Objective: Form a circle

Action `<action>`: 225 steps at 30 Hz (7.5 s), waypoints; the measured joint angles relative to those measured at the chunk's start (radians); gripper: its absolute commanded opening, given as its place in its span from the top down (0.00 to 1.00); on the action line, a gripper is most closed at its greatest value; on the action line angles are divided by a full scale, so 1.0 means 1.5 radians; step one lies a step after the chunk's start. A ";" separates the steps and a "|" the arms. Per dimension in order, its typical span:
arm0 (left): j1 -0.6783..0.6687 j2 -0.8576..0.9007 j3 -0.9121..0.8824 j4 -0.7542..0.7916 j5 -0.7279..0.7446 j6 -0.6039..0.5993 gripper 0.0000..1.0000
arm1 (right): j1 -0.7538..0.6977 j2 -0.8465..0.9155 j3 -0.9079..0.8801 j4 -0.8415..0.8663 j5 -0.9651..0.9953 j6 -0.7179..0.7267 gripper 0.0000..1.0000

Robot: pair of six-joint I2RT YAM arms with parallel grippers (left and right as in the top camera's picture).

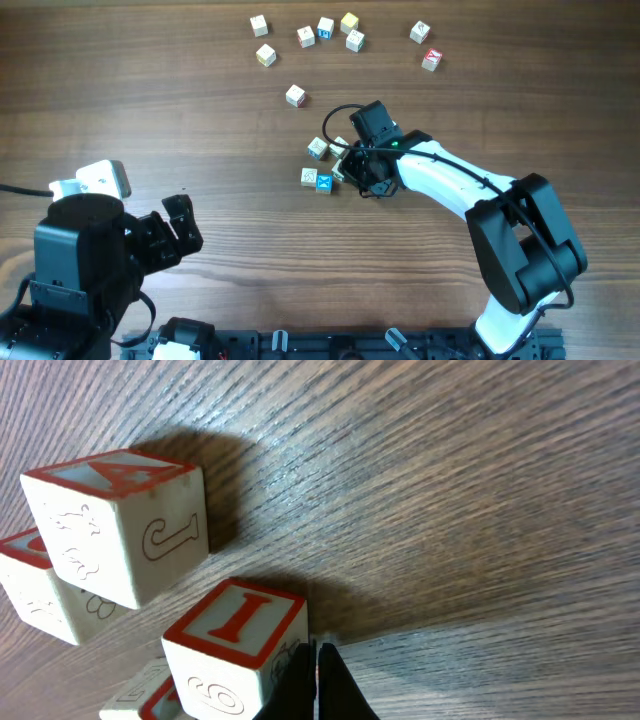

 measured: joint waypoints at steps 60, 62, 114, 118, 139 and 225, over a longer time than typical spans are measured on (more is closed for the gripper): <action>0.000 0.000 0.000 0.000 0.000 0.000 0.00 | -0.068 0.037 0.025 0.234 0.070 -0.168 0.95; 0.000 0.000 0.000 0.000 0.000 0.000 0.00 | -0.068 0.043 0.025 0.234 0.067 -0.168 0.95; 0.000 0.000 0.000 0.000 0.000 0.000 0.00 | -0.106 0.077 0.034 0.159 -0.015 -0.122 0.95; 0.000 0.000 0.000 0.000 0.000 0.000 0.00 | -0.106 0.064 0.048 0.053 -0.019 -0.108 0.96; 0.000 0.000 0.000 0.000 0.000 0.000 0.00 | -0.021 0.051 0.055 -0.124 -0.099 -0.070 0.96; 0.000 0.000 0.000 0.000 0.000 0.000 0.00 | 0.090 0.027 0.040 0.112 -0.001 -0.199 0.95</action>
